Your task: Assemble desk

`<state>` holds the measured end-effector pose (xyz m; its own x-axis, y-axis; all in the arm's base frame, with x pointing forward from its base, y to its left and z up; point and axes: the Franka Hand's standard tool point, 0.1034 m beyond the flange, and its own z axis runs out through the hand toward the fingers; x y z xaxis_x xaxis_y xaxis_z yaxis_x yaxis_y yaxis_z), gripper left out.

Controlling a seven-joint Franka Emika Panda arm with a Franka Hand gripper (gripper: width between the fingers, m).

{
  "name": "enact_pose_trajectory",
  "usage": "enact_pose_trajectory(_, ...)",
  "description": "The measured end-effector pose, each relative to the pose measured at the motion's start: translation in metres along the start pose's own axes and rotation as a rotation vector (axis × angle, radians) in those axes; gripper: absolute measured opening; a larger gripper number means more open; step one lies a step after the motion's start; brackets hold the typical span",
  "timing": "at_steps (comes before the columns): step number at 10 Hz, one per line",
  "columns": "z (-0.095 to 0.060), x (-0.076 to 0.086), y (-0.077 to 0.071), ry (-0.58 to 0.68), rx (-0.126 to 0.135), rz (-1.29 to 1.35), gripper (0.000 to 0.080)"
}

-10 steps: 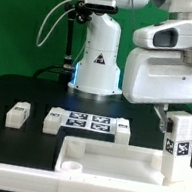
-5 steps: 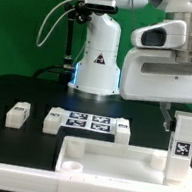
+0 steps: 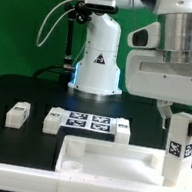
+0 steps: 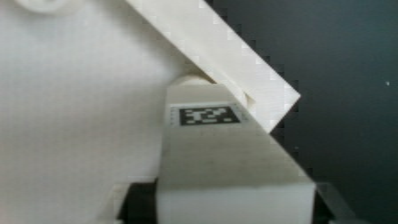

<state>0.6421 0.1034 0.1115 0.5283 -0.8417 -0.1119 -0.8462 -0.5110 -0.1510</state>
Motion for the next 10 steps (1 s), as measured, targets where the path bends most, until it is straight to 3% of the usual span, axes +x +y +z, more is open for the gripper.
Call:
enact_pose_trajectory(3, 0.002, -0.011, -0.004, -0.012, 0.002, 0.341, 0.0295)
enact_pose_trajectory(5, 0.002, -0.012, -0.004, -0.012, -0.001, 0.239, 0.0295)
enact_pose_trajectory(6, 0.002, -0.012, -0.001, -0.013, -0.025, 0.077, 0.0478)
enact_pose_trajectory(7, 0.001, -0.016, -0.002, -0.022, -0.059, -0.073, 0.0595)
enact_pose_trajectory(9, 0.005, -0.026, -0.003, -0.052, -0.083, -0.402, 0.0633)
enact_pose_trajectory(10, 0.004, -0.023, -0.004, -0.048, -0.078, -0.427, 0.0646)
